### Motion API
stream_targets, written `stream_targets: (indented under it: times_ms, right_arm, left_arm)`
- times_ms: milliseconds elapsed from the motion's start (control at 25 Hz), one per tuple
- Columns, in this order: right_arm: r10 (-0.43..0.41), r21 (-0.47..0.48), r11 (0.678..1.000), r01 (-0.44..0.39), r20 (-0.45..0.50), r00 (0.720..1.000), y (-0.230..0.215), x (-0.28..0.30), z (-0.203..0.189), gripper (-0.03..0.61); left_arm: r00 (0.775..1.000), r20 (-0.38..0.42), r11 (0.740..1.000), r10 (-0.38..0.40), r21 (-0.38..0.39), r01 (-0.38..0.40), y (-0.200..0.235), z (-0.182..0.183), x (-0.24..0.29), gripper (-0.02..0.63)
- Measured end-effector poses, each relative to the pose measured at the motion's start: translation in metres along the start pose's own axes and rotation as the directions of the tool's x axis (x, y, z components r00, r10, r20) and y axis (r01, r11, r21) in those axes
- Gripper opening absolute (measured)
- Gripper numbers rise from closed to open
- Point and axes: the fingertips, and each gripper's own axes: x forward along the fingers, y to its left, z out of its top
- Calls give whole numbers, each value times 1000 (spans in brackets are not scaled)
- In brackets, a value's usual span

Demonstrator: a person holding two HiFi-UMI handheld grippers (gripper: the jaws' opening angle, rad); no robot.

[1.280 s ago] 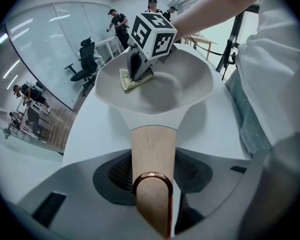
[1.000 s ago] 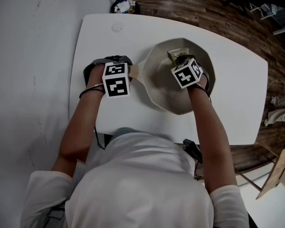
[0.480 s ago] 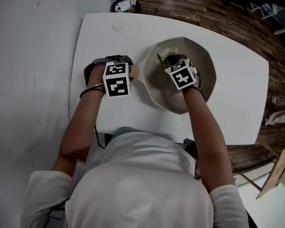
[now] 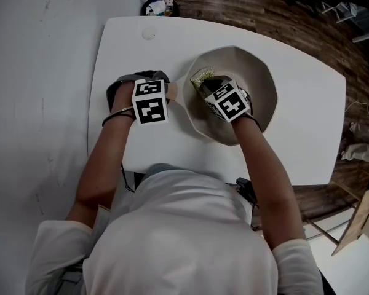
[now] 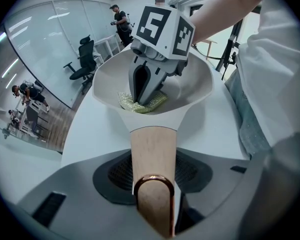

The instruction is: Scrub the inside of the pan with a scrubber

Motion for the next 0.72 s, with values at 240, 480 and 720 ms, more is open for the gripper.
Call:
stream_targets:
  times_ms: [240,480,720]
  right_arm:
    - [118,16,993,-118,2,993,26,-5,-5,26]
    - [261,123,958,-258,-9,965,45,-11,-15,26]
    - [392,218,902,-373,-50,919,62,-21,-28,26]
  left_arm:
    - [1000,-14,1000,6,-17,-6,0,0,0,201]
    - [999,-35,999,34,-37,-36,1,-1,1,201]
    - [998,-41,996,57,-66,-59,2,-2,2,201]
